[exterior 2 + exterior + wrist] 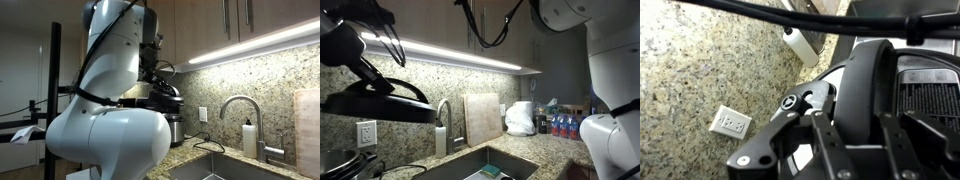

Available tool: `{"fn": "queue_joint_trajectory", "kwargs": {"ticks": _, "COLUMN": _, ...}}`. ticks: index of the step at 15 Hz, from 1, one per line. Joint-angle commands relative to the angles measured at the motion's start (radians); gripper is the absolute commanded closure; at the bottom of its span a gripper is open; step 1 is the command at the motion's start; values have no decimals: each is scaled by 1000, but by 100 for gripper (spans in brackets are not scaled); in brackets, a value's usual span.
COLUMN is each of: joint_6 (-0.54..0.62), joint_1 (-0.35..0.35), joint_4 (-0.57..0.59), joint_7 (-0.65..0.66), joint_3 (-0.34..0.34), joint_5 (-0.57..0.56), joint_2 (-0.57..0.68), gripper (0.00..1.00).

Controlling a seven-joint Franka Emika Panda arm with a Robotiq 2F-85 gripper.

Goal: Remove the black lid from the rice cooker

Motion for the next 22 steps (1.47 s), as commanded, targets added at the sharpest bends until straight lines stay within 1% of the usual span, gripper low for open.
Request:
{"fn": "queue_joint_trajectory", "kwargs": {"ticks": 1, "joint_6": -39, "joint_1": -49, "joint_4": -96, "joint_7": -1, "joint_3": 11, "joint_5": 46, "joint_2": -125, "gripper": 94}}
{"fn": "queue_joint_trajectory", "kwargs": {"ticks": 3, "joint_6": -40, "joint_1": -81, "joint_4": -152, "joint_7": -9, "joint_3": 3, "joint_5": 80, "joint_2": -188, "gripper": 94}}
{"fn": "queue_joint_trajectory", "kwargs": {"ticks": 6, "joint_6": -29, "joint_1": -137, "joint_4": -238, "joint_7": -23, "joint_3": -13, "joint_5": 94, "joint_2": -283, "gripper": 94}}
{"fn": "queue_joint_trajectory", "kwargs": {"ticks": 8, "joint_6": -35, "joint_1": -171, "joint_4": -273, "joint_7": -41, "joint_3": -23, "joint_5": 98, "joint_2": -328, "gripper": 94}}
{"fn": "queue_joint_trajectory", "kwargs": {"ticks": 9, "joint_6": -34, "joint_1": -180, "joint_4": -276, "joint_7": -49, "joint_3": -25, "joint_5": 99, "joint_2": -332, "gripper": 94}}
{"fn": "queue_joint_trajectory", "kwargs": {"ticks": 10, "joint_6": -30, "joint_1": -178, "joint_4": -231, "joint_7": -8, "joint_3": -7, "joint_5": 92, "joint_2": -257, "gripper": 93}}
{"fn": "queue_joint_trajectory", "kwargs": {"ticks": 12, "joint_6": -30, "joint_1": -190, "joint_4": -256, "joint_7": -12, "joint_3": -17, "joint_5": 94, "joint_2": -285, "gripper": 94}}
{"fn": "queue_joint_trajectory", "kwargs": {"ticks": 15, "joint_6": -30, "joint_1": -190, "joint_4": -264, "joint_7": -12, "joint_3": -15, "joint_5": 96, "joint_2": -289, "gripper": 94}}
{"fn": "queue_joint_trajectory", "kwargs": {"ticks": 18, "joint_6": -49, "joint_1": -191, "joint_4": -231, "joint_7": 20, "joint_3": 3, "joint_5": 79, "joint_2": -237, "gripper": 95}}
{"fn": "queue_joint_trajectory", "kwargs": {"ticks": 20, "joint_6": -54, "joint_1": -201, "joint_4": -254, "joint_7": 23, "joint_3": -7, "joint_5": 76, "joint_2": -247, "gripper": 94}}
{"fn": "queue_joint_trajectory", "kwargs": {"ticks": 22, "joint_6": -51, "joint_1": -223, "joint_4": -296, "joint_7": 8, "joint_3": -31, "joint_5": 66, "joint_2": -288, "gripper": 94}}
